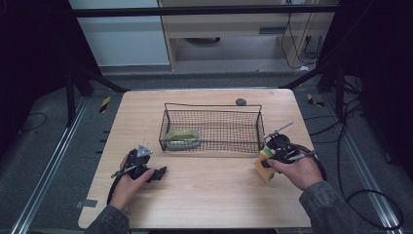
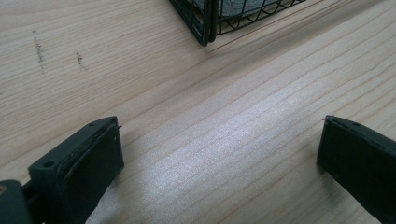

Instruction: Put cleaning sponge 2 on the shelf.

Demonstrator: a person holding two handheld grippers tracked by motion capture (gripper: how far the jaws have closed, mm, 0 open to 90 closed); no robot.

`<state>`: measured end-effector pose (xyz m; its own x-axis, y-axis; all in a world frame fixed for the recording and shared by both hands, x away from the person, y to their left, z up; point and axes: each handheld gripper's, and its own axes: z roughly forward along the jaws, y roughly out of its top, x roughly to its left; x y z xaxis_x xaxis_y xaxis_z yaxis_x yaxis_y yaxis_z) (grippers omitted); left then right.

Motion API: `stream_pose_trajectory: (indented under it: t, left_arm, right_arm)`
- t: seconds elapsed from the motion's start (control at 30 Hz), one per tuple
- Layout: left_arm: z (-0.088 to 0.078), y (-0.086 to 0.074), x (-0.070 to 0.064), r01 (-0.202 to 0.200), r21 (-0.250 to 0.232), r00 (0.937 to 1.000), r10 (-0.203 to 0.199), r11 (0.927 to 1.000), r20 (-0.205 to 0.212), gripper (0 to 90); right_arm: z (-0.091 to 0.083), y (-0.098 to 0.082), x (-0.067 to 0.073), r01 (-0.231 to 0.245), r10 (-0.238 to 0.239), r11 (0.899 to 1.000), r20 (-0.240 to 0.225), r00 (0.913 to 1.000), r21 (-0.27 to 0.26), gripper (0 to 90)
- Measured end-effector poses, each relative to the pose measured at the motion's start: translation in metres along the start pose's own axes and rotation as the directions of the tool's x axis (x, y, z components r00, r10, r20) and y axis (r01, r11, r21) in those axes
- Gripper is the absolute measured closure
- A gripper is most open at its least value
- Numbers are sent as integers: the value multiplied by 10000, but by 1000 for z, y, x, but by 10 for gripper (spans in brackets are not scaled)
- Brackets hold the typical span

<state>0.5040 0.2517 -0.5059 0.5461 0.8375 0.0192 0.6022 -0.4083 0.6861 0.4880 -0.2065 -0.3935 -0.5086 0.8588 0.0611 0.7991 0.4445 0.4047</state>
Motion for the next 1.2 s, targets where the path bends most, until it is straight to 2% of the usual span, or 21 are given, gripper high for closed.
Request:
stream_pose_trajectory:
  t: [0.13,0.2,0.27,0.4,0.43,0.6,0.7,0.73,0.87,0.97,1.2]
  left_arm:
    - [0,-1,0,-8,-79,10000,8,10000,-3,0]
    - [0,-1,0,-17,-135,10000,17,9999,1,0]
    - [1,-2,1,-31,-227,10000,31,9997,8,0]
    - [1,-3,2,-90,-327,10000,91,9994,34,0]
    - [1,-3,2,-105,-322,9999,106,9994,39,0]
    - [1,-3,3,-115,-328,9999,116,9994,47,0]
    - [1,-3,3,-74,-332,9999,77,9994,78,0]
    - [1,-3,3,-79,-329,9999,81,9994,79,0]
    - [1,-3,3,-75,-331,9999,78,9994,78,0]
    - [2,-3,3,-34,-366,10000,37,9993,79,0]
    - [1,-3,3,-60,-361,10000,63,9993,72,0]
  right_arm:
    - [-8,0,-14,40,-37,9999,216,9998,-137,639]
    - [-10,0,-16,83,-79,9999,271,9996,-147,640]
    - [-15,2,-23,367,-358,9990,338,9988,-242,641]
    - [-22,5,-29,444,-426,9986,586,9974,-291,641]
    - [-27,8,-34,478,-444,9978,711,9965,-468,641]
    - [-39,17,-42,598,-542,9961,850,9949,-651,641]
    - [-48,27,-48,606,-522,9945,978,9938,-849,642]
    - [-53,33,-52,752,-644,9927,1128,9915,-947,642]
    - [-60,42,-55,897,-744,9901,1378,9877,-1077,642]
    - [-67,55,-59,1049,-833,9858,1610,9834,-1310,642]
    - [-70,74,-56,1281,-1004,9807,1816,9782,-1479,642]
